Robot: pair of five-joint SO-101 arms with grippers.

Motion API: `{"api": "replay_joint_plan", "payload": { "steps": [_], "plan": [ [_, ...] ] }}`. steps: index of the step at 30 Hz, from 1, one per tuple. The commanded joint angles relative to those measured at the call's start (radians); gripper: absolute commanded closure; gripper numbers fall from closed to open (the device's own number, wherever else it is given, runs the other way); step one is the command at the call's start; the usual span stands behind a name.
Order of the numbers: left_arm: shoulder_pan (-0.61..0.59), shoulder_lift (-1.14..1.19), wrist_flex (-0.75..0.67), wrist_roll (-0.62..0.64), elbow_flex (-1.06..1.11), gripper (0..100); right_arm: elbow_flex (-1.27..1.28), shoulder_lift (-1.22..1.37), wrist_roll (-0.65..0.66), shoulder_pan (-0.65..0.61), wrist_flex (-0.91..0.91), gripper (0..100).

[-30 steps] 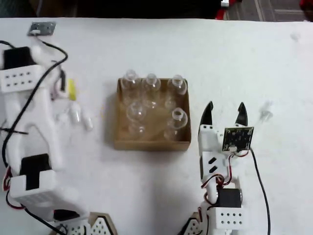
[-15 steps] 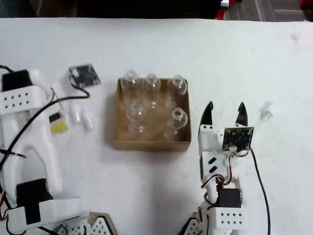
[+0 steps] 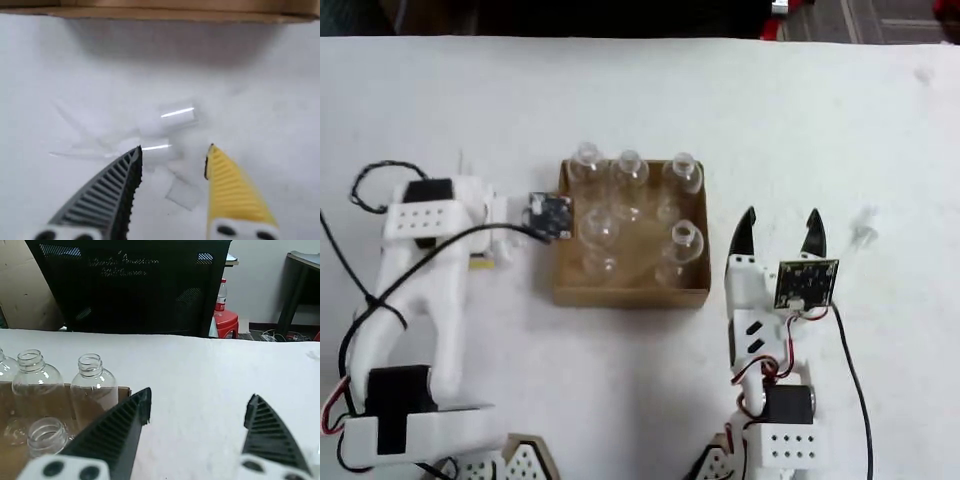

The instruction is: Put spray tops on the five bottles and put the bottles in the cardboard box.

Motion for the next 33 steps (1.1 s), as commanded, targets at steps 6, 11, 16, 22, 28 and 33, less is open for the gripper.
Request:
{"api": "replay_joint_plan", "payload": {
  "steps": [6,11,16,22,28,33],
  "plan": [
    [0.022,0.010,-0.199,-0.086,0.038,69,0.009,0.002,0.015,-0.004,-0.038,72.8],
    [0.015,0.179,-0.106,-0.078,-0.072,70,0.009,0.002,0.021,-0.004,-0.038,72.8],
    [0.035,0.231,-0.087,-0.080,-0.143,70,0.009,0.002,0.074,-0.010,-0.036,72.9],
    [0.036,0.295,-0.172,-0.084,-0.144,70,0.009,0.002,0.075,-0.010,-0.036,72.9],
    [0.038,0.358,-0.264,-0.086,-0.144,70,0.009,0.002,0.077,-0.012,-0.036,72.9],
    [0.038,0.369,-0.267,-0.084,-0.144,70,0.009,0.002,0.077,-0.012,-0.038,73.0]
  ]
}}
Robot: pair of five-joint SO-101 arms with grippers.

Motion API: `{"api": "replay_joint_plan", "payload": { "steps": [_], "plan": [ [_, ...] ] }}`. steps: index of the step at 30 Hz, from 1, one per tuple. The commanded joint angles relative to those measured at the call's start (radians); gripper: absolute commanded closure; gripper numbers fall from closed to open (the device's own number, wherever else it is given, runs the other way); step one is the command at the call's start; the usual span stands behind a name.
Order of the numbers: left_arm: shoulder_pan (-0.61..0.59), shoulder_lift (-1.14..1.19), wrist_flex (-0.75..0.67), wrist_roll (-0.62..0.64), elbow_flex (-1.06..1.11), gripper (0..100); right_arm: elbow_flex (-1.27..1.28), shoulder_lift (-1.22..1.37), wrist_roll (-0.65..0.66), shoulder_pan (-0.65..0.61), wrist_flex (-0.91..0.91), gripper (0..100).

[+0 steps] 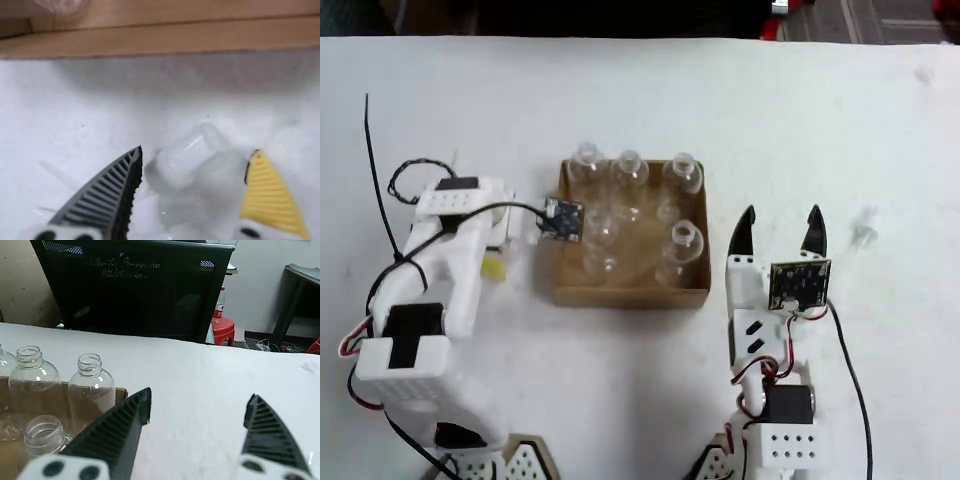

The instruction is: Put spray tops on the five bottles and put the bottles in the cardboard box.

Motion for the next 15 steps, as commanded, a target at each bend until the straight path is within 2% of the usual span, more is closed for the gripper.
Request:
{"api": "replay_joint_plan", "payload": {
  "steps": [1,6,11,15],
  "plan": [
    [0.012,0.002,-0.048,-0.006,-0.043,70,0.009,0.002,0.015,-0.010,-0.024,73.0],
    [0.013,-0.035,-0.025,-0.003,-0.032,72,0.009,0.002,0.015,-0.010,-0.024,73.0],
    [0.041,-0.039,0.034,-0.003,-0.032,86,0.009,0.002,0.017,-0.010,-0.024,73.0],
    [0.073,-0.047,0.091,-0.003,-0.040,93,0.009,0.002,0.018,-0.010,-0.024,73.0]
  ]
}}
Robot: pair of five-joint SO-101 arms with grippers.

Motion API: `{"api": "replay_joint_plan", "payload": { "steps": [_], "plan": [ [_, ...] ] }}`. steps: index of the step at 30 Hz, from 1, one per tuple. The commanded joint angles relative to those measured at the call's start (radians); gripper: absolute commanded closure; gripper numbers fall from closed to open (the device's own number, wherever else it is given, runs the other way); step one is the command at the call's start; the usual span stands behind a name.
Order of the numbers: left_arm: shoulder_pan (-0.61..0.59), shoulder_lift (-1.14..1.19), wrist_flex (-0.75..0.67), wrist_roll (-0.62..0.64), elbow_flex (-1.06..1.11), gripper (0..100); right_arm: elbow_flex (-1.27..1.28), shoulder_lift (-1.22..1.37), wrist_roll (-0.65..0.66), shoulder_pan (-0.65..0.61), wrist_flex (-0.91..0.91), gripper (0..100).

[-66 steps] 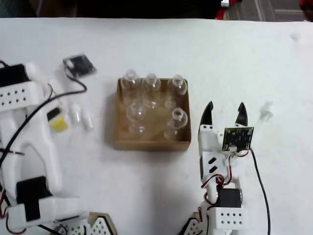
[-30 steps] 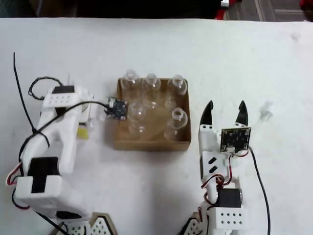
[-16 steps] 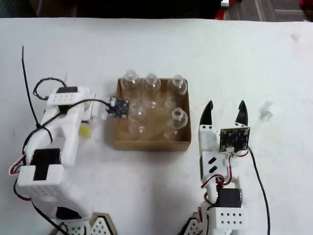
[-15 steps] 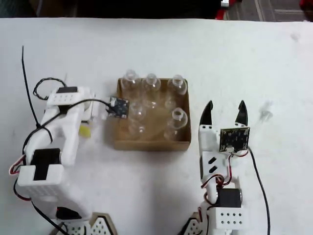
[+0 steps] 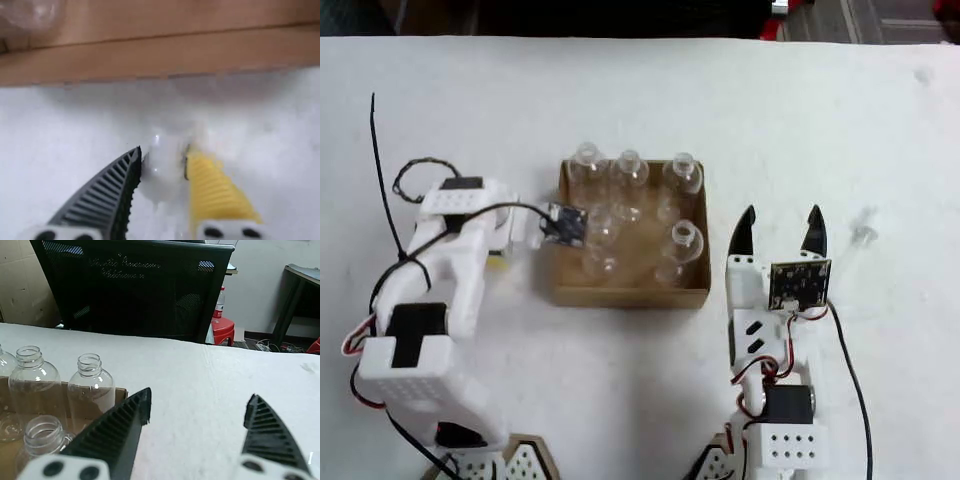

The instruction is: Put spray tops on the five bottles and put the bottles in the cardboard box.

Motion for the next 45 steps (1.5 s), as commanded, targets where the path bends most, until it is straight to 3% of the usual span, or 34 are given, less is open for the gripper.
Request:
{"api": "replay_joint_plan", "payload": {
  "steps": [1,5,12,17,29,38,45],
  "plan": [
    [0.056,-0.036,0.043,0.002,-0.044,94,0.009,0.002,0.018,-0.010,-0.024,73.0],
    [0.070,-0.064,0.077,0.009,-0.052,95,0.009,0.002,0.020,-0.010,-0.024,73.0],
    [0.071,-0.245,0.098,0.173,-0.057,94,0.009,0.002,0.020,-0.010,-0.024,73.0],
    [0.101,-0.406,0.190,0.273,-0.057,94,0.009,0.002,0.020,-0.010,-0.024,73.0],
    [0.193,-0.766,0.190,0.855,-0.066,95,0.009,0.002,0.014,-0.010,-0.018,73.0],
    [0.174,-1.112,0.048,1.436,-0.057,94,0.009,0.002,0.014,-0.010,-0.016,73.0],
    [0.203,-1.161,0.071,1.364,-0.055,94,0.009,0.002,0.014,-0.010,-0.015,73.0]
  ]
}}
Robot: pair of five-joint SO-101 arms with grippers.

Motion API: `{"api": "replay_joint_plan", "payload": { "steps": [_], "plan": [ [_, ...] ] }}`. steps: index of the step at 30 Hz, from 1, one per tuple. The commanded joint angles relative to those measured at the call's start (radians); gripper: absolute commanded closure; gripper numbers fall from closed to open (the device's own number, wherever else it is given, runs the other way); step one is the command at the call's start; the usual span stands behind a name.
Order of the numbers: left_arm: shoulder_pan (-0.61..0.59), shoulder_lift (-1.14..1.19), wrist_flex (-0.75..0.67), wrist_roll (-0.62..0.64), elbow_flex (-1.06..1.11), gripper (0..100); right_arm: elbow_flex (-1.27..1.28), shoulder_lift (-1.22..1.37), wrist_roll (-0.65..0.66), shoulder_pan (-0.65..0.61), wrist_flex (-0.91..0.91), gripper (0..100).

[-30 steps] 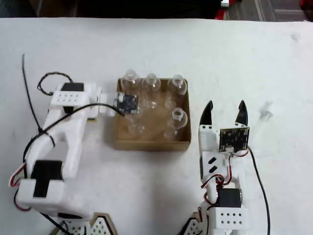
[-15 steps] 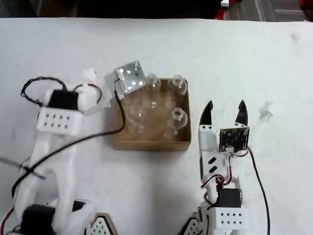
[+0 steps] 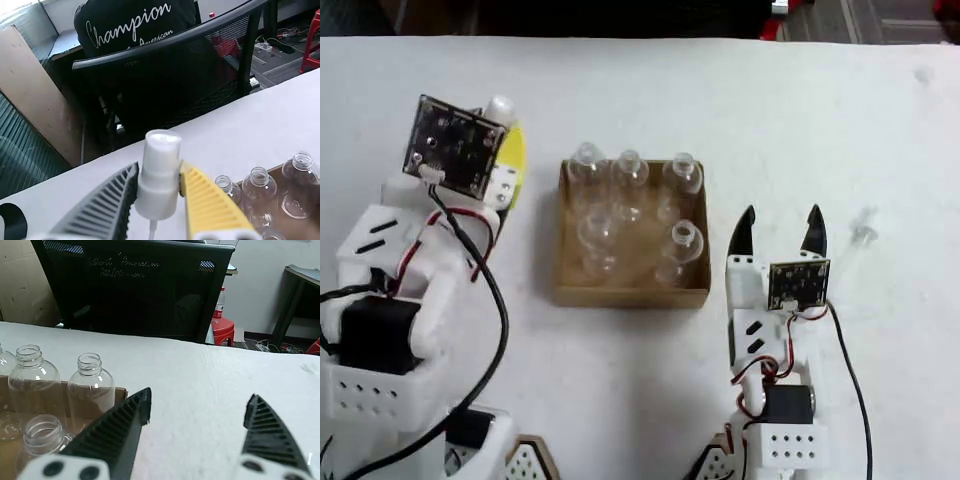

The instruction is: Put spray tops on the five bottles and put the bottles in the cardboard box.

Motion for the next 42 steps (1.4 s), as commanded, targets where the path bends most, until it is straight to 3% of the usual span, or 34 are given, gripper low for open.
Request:
{"api": "replay_joint_plan", "payload": {
  "steps": [1,9,20,32,36,42],
  "plan": [
    [0.012,-0.030,0.015,-0.035,-0.046,94,0.009,0.002,0.008,-0.008,-0.015,73.0],
    [0.010,-0.033,0.130,-0.034,-0.057,95,0.009,0.004,0.008,-0.008,-0.015,73.0],
    [0.012,-0.031,0.098,-0.018,-0.046,98,0.009,0.004,0.008,-0.008,-0.015,73.0],
    [-0.018,-0.024,-0.041,0.583,-0.044,98,0.009,0.004,0.008,-0.008,-0.015,73.0],
    [-0.016,0.021,-0.158,0.591,-0.032,98,0.009,0.004,0.008,-0.008,-0.015,73.0],
    [-0.016,0.298,-0.275,0.583,-0.089,98,0.009,0.004,0.008,-0.008,-0.015,73.0]
  ]
}}
